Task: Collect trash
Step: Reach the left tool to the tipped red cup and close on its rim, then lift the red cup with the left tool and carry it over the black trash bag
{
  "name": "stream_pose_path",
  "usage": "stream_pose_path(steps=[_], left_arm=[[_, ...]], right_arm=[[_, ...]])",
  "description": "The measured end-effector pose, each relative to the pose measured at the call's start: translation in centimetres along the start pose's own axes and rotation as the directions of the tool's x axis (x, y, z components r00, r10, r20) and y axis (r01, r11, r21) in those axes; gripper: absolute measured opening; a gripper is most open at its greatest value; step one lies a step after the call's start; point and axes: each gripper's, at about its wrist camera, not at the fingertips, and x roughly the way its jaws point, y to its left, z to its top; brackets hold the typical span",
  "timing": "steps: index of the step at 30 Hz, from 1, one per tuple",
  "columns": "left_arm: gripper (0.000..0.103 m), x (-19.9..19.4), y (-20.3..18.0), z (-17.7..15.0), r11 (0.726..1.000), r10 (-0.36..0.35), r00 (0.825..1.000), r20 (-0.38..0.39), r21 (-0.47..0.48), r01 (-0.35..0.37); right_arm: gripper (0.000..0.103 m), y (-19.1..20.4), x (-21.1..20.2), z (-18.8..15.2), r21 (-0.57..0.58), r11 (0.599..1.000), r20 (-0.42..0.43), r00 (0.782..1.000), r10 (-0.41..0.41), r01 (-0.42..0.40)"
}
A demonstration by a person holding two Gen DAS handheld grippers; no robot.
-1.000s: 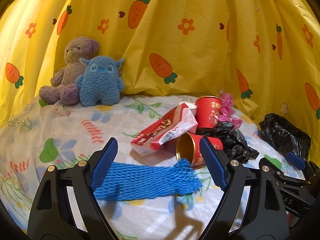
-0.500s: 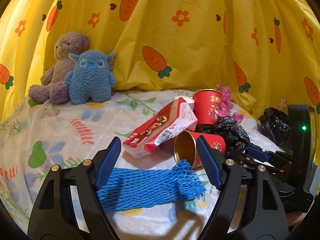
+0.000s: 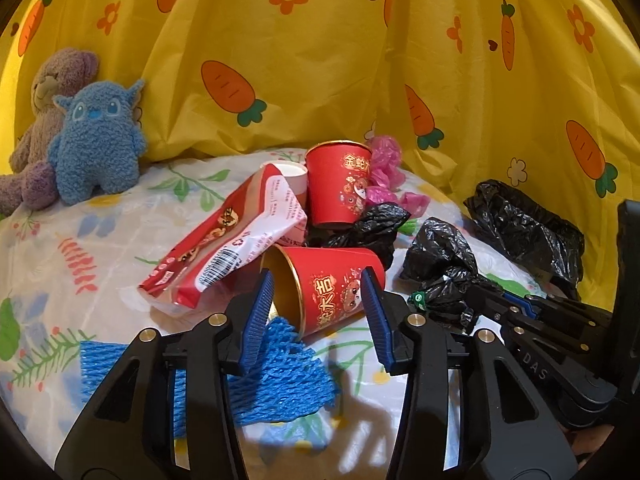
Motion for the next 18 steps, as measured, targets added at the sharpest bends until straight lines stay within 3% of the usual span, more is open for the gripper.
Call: stream_pose_path(steps=[4, 6, 8, 11, 18], left_arm=[[0.029, 1.5, 0.0, 0.3, 0.999, -0.046, 0.998, -0.036, -0.019, 0.045], [0.014, 2.2, 0.1, 0.4, 0.996, -0.078, 0.996, -0.053, -0.036, 0.076], [0.01, 2.4, 0.2, 0.3, 0.993, -0.108, 0.993, -0.056, -0.055, 0.105], [0.007, 2.5, -0.1, 0.4, 0.986, -0.158, 0.986, -0.058, -0.058, 0.155], [0.008, 3.4, -0.5, 0.6, 0.987, -0.15, 0.985, -0.08, -0.072, 0.144]], right_arm=[[0.007, -0.4, -1.1, -0.2, -0.001, 1.0, 0.019, 1.0, -0.006, 0.006], [0.007, -0.6, -1.5, -0.3, -0.001, 1.0, 0.027, 1.0, -0.008, 0.008], [0.007, -0.8, -1.8, -0.4, 0.0, 1.0, 0.032, 0.999, -0.008, 0.008], [0.007, -1.1, -2.0, -0.5, 0.007, 1.0, 0.033, 0.999, -0.006, 0.006], [0.007, -1.5, -2.4, -0.8, 0.025, 1.0, 0.038, 0.999, -0.007, 0.006]])
